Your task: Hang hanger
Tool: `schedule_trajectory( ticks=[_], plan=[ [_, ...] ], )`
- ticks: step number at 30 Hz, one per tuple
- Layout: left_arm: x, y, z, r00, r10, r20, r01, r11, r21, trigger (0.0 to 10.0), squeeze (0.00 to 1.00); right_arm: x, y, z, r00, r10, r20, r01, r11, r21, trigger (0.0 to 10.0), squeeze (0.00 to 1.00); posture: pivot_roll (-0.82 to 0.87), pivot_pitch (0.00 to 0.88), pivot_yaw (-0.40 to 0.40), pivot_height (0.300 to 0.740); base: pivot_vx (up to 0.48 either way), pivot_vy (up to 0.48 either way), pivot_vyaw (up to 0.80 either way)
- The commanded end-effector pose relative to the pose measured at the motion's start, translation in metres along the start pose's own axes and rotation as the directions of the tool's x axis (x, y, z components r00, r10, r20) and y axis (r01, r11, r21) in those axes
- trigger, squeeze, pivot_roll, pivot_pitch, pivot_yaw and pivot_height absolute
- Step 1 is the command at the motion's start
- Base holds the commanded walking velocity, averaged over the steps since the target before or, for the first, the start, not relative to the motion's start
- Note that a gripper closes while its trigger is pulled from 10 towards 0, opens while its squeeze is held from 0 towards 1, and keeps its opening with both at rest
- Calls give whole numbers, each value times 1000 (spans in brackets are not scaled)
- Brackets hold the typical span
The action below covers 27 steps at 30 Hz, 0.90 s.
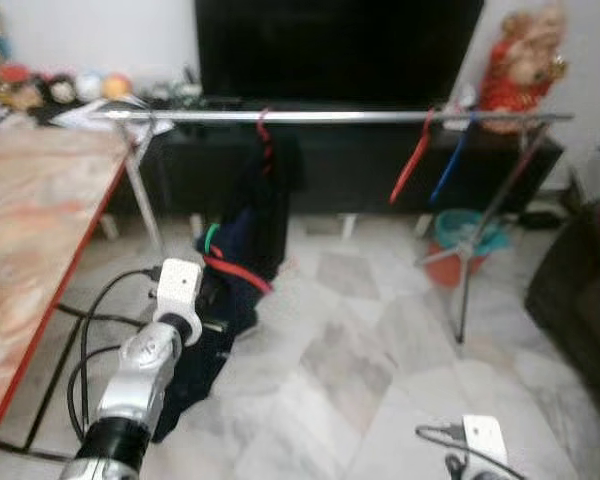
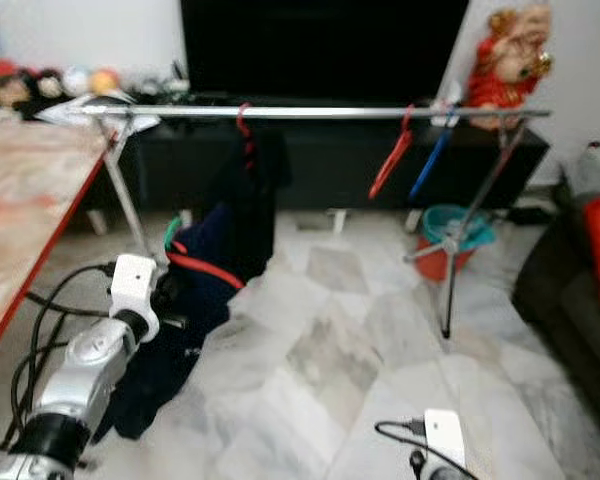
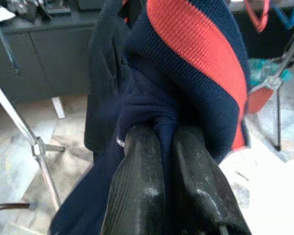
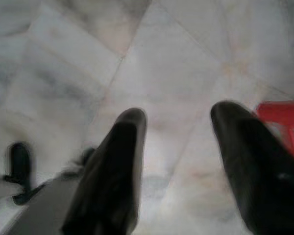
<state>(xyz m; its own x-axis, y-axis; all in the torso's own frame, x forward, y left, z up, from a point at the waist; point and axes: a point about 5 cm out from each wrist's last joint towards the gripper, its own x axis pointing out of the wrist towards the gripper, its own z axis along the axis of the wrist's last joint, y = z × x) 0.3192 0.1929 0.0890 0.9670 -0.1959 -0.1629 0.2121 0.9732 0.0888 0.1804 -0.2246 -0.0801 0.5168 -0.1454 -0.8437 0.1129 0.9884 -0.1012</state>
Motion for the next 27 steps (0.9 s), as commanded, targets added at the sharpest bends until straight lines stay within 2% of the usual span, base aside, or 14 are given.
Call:
schedule_trajectory(
  ticks=[1, 12, 16, 17, 22, 27],
  plan=[
    [4, -6, 13, 998, -23, 57, 22, 1000, 16, 10000, 0, -1, -10, -2, 999, -31, -5, 31, 1000, -2, 10000, 0, 130, 0, -48, 732, 480, 0, 0],
    [5, -8, 13, 998, -36, 58, 36, 999, 11, 10000, 0, -1, -10, -1, 999, -33, 12, 33, 999, 10, 10000, 0, 128, 0, -47, 732, 480, 0, 0],
    [5, -6, 13, 997, 5, 72, -4, 1000, -14, 10000, 0, -1, -10, 0, 999, -34, 12, 34, 999, 12, 10000, 0, 130, 0, -49, 732, 448, 0, 0],
    [5, -4, 12, 997, 39, 71, -35, 998, -57, 10000, 0, -1, -10, 0, 999, -34, 12, 34, 999, 10, 10000, 0, 130, 0, -50, 732, 0, 0, 0],
    [0, 1, 5, 994, 73, 87, -61, 990, -131, 10000, 0, -1, -10, 0, 999, -35, 14, 35, 999, 9, 10000, 0, 129, 0, -50, 732, 0, 0, 0],
    [-14, 11, -8, 990, 104, 96, -92, 989, -116, 10000, 0, -1, -11, 1, 999, -45, 29, 45, 999, 22, 10000, 0, 130, 0, -53, 732, 0, 0, 0]
  ],
)
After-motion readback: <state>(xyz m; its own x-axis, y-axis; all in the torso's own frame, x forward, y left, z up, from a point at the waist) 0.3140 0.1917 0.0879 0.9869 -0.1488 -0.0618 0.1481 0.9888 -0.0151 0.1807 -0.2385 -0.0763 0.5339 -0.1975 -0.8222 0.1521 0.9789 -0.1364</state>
